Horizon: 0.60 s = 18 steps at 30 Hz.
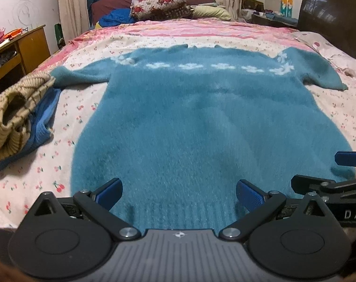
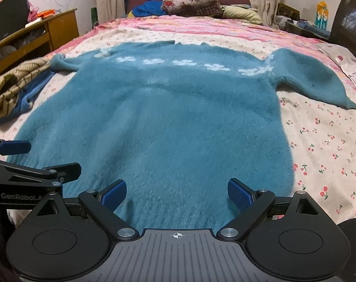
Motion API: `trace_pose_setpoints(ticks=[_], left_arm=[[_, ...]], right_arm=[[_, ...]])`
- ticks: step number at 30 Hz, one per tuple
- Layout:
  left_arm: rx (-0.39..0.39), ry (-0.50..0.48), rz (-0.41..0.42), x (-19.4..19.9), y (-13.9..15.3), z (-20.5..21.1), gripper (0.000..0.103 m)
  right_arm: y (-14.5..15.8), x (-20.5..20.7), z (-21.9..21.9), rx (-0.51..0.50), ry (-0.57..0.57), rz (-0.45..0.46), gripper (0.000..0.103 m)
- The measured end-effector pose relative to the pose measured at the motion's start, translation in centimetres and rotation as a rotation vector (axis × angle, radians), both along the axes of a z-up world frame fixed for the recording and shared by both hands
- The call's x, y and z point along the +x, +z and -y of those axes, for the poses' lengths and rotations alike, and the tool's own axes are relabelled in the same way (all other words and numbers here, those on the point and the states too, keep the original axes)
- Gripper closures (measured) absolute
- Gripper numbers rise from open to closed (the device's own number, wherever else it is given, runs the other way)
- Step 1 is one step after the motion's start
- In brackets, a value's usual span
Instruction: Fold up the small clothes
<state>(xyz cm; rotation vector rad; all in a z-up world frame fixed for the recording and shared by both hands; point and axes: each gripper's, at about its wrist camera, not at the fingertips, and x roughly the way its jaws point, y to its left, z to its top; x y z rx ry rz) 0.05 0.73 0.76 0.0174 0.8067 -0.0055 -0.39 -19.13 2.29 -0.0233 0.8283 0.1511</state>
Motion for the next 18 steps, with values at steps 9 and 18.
trace_pose_setpoints(ticks=[9,18], left_arm=[[0.024,-0.055,0.047,1.8,2.7,1.3,0.0],[0.012,-0.135,0.098,6.8,4.9,4.8,0.0]], right_arm=[[2.4,1.5,2.3,0.086,-0.064,0.03,0.012],[4.1,5.4,7.7,0.16,-0.199,0.061,0.02]])
